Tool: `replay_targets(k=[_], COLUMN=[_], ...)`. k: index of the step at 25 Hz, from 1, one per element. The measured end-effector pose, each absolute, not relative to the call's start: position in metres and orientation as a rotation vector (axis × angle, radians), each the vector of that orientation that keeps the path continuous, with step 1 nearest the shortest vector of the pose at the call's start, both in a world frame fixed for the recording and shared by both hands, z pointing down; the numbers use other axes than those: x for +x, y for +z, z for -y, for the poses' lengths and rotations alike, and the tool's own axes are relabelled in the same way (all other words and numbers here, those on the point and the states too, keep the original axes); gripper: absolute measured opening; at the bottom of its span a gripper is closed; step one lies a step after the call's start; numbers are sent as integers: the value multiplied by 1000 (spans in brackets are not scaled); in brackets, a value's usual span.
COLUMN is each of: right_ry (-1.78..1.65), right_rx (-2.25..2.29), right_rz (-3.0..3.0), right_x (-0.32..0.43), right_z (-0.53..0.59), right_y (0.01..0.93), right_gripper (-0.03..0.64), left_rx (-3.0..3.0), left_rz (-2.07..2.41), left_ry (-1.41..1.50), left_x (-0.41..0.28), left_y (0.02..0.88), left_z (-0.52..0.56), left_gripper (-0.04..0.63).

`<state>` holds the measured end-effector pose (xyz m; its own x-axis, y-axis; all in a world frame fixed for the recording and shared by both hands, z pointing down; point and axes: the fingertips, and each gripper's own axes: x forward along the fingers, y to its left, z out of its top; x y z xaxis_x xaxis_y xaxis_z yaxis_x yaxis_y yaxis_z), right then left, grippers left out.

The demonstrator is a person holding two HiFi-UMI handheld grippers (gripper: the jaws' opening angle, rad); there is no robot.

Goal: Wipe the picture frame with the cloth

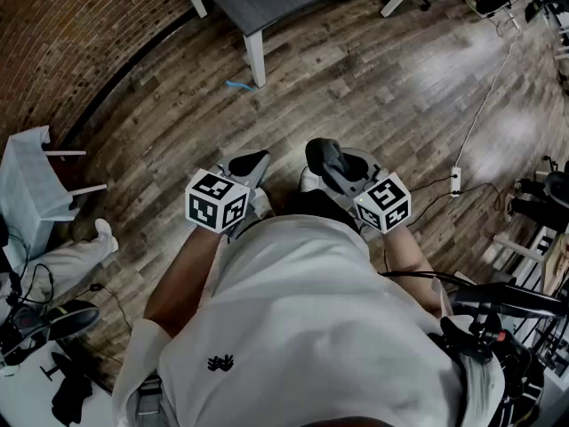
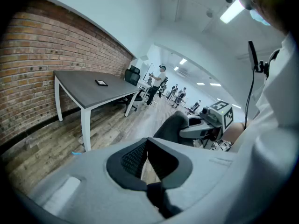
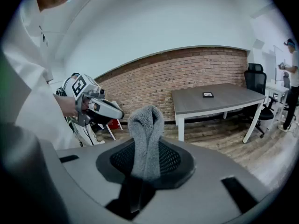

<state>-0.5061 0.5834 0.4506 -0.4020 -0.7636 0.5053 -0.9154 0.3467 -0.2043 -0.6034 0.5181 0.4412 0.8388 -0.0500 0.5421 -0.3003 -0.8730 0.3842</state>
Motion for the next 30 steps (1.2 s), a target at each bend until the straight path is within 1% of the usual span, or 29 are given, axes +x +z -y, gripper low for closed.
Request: replay_targets(k=[3, 8, 12, 17, 21, 24, 30], right_ry=[657, 644, 680, 730, 727, 748, 695], right_rx=[1484, 1513, 1548, 1567, 1603, 1652, 1608], right_rz=[2297, 2287, 2288, 2318, 2292, 2254, 2223], right_x=[-475, -397, -335, -285, -241, -199, -130], right_z=[-591, -594, -581, -551, -499, -448, -317], right_y=[446, 444, 450, 459, 472, 471, 435], right_gripper=[106, 106, 106, 109, 110, 110, 110], left_rx=[2552, 2557, 2578, 2537, 2539, 2515, 2515], left_rz=[260, 287, 318, 324, 321, 332, 388], left_ry=[760, 779, 735, 733, 749, 709, 628], left_x=[-571, -507, -445, -392, -353, -309, -227], left_y=[434, 430, 423, 434, 455, 466, 443], left_z=[-519, -515, -494, -456, -394, -331, -182], left_gripper=[12, 12, 12, 14, 15, 32, 46])
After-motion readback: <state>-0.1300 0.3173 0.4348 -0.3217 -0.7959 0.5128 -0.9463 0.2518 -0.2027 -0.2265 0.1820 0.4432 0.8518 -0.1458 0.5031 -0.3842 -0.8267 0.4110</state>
